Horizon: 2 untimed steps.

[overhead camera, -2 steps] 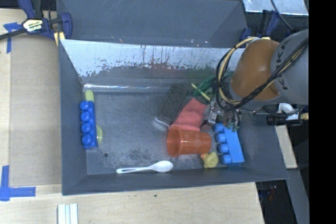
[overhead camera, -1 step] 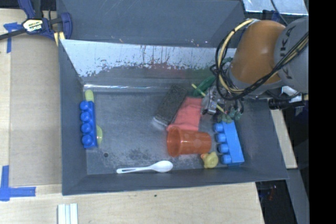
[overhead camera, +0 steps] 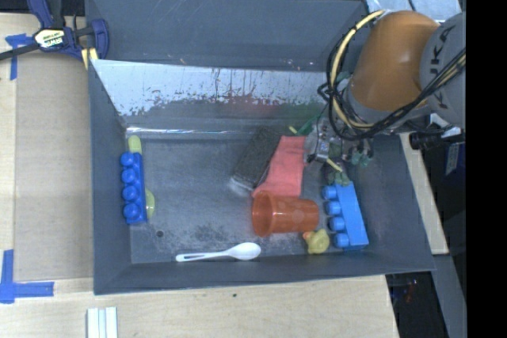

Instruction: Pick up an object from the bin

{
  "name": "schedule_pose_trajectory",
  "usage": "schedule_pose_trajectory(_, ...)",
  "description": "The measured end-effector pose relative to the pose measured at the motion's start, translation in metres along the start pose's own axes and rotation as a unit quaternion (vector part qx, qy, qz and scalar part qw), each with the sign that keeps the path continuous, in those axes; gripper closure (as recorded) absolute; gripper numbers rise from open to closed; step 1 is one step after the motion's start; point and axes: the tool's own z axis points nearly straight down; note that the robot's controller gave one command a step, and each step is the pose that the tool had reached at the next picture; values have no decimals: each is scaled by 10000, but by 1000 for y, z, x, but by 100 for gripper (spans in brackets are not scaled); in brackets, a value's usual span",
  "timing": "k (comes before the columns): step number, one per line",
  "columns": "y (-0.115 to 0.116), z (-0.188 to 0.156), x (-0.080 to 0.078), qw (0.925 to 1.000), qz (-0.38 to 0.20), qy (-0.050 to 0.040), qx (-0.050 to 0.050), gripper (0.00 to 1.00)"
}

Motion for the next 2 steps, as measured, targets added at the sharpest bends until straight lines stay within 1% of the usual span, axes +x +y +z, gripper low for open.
schedule_pose_trajectory(1,5,-18,-23,9952,-975,-58,-6,100)
schedule_pose_trajectory(2,12,-71,-22,9925,-1221,-29,-5,100)
